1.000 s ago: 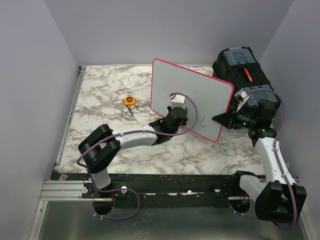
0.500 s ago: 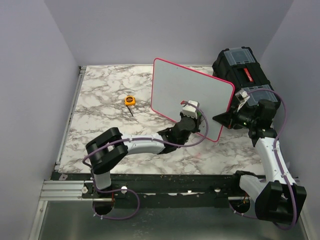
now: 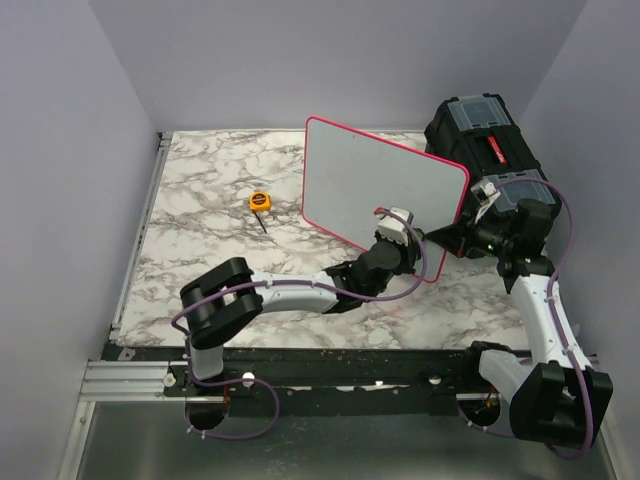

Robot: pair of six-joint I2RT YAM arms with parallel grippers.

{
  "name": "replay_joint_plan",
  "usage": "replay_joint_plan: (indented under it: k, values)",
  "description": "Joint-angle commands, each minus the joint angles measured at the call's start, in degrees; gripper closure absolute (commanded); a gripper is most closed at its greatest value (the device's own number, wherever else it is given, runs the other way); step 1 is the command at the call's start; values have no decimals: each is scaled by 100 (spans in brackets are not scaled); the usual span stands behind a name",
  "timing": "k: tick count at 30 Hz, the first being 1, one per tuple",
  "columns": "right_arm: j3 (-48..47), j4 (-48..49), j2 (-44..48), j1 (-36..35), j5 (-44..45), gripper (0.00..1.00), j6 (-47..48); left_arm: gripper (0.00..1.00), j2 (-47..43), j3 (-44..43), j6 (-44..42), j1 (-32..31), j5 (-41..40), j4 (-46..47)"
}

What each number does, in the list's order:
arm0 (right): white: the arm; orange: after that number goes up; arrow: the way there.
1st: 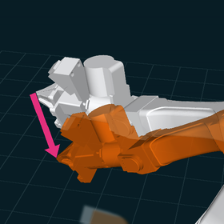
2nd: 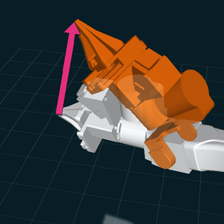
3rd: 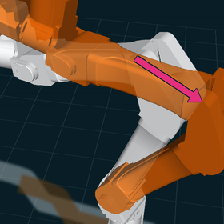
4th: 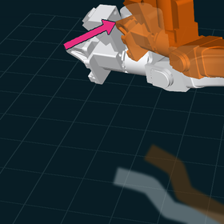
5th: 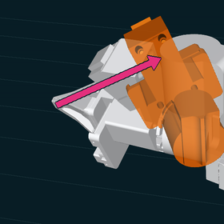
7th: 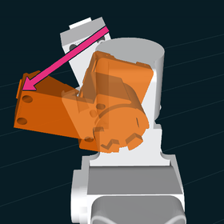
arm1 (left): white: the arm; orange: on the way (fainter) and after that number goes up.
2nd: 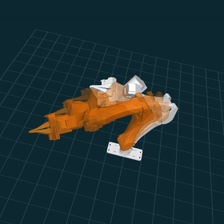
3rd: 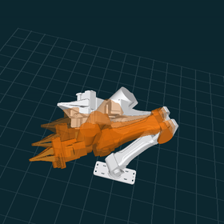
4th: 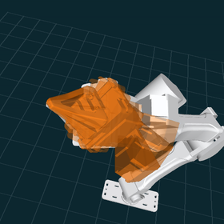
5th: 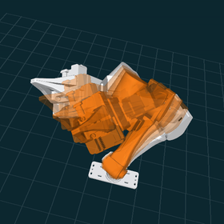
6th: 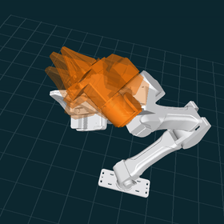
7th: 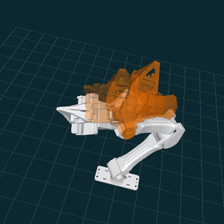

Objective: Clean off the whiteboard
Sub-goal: Erase the whiteboard using the whiteboard eraser.

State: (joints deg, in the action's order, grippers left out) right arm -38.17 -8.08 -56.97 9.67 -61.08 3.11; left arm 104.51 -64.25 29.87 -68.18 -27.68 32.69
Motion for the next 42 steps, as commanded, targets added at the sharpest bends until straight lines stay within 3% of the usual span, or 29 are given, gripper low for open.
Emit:
replay_joint_plan:
  k: [1, 11, 16, 20, 32, 42]
  values:
    - [-112, -54, 168, -175, -1020, 100, -109, 100, 143, -138, 54, 325, 343, -258]
    - [-120, -62, 171, -173, -1044, 100, -107, 100, -363, 433, 122, 1533, -344, -698]
    - [-119, -55, 148, -168, -1047, 100, -109, 100, -345, 356, 124, 1707, -109, -711]
    - [-115, -54, 134, -172, -1046, 100, -109, 100, -153, 109, 218, 1423, 215, -641]
    - [-126, -71, 160, -175, -1038, 100, -100, 100, 702, -769, 866, -245, 281, -717]
    - [-129, -71, 221, -172, -1038, 100, -105, 100, 506, -283, 1161, 6, 155, -838]
